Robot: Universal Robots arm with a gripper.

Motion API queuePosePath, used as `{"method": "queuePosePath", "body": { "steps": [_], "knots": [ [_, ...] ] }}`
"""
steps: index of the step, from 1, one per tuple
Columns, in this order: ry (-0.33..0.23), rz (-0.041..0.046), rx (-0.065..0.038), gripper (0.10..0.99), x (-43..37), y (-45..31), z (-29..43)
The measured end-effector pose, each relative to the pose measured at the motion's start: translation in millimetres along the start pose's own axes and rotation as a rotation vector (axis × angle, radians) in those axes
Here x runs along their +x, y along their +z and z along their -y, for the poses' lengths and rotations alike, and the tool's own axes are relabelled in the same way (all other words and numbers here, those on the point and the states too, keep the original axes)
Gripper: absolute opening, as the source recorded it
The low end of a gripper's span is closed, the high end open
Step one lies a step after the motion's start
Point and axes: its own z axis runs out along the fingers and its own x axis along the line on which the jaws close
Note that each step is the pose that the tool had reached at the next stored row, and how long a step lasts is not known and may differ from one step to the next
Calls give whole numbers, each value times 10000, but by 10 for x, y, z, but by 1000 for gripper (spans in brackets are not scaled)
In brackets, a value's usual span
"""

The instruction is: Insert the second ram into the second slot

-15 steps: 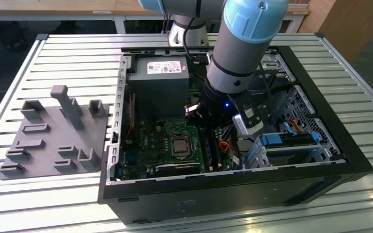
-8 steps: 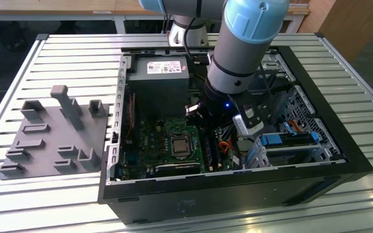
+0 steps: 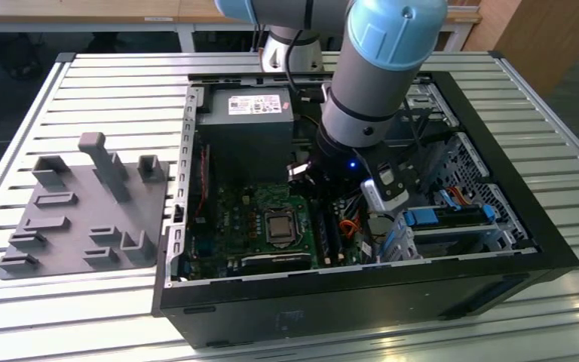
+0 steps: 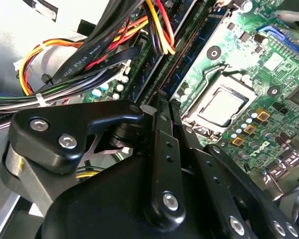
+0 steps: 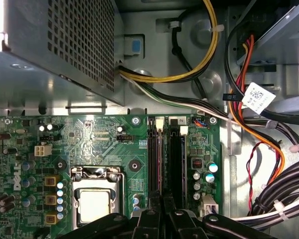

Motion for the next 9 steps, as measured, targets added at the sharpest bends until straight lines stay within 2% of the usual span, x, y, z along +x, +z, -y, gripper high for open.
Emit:
{"method": "queuePosePath", "body": {
  "steps": [6,9],
  "knots": [
    [0,1,-4,133,0,4,-1],
    [-1,4,-15,133,2,-22,-3]
  ]
}}
